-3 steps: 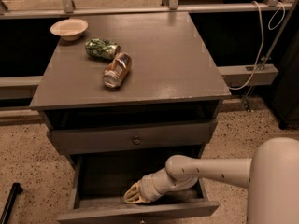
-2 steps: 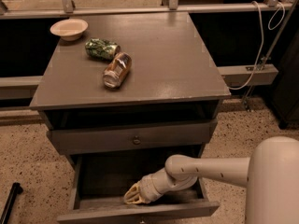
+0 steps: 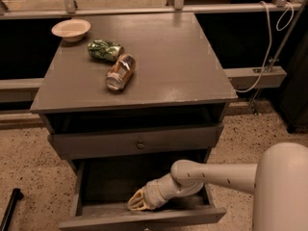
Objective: Open middle drawer
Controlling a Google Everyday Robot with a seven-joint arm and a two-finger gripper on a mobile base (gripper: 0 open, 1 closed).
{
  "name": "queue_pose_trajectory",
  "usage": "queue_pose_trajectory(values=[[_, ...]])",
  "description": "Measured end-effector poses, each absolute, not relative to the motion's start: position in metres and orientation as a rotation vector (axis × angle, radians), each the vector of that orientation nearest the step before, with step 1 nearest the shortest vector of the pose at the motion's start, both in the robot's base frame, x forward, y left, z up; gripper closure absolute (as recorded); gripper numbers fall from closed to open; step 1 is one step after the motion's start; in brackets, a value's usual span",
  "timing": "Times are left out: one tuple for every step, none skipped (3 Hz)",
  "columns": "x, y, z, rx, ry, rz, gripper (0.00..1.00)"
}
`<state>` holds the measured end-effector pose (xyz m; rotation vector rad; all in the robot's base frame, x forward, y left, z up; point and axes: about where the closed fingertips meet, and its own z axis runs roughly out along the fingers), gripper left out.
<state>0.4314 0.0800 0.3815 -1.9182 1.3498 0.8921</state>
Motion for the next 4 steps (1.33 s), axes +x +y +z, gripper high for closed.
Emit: queue_pose_trajectory(values=[[0.440, 0.072, 0.375, -1.850, 1.376, 0.869, 1.00], [0.445, 0.069, 0.380, -1.844, 1.387, 0.846, 1.00], [0.458, 0.058, 0.385, -1.827, 1.419, 0.784, 1.00], [0.485, 0.062, 0.386, -1.820, 1.432, 0.740, 1.00]])
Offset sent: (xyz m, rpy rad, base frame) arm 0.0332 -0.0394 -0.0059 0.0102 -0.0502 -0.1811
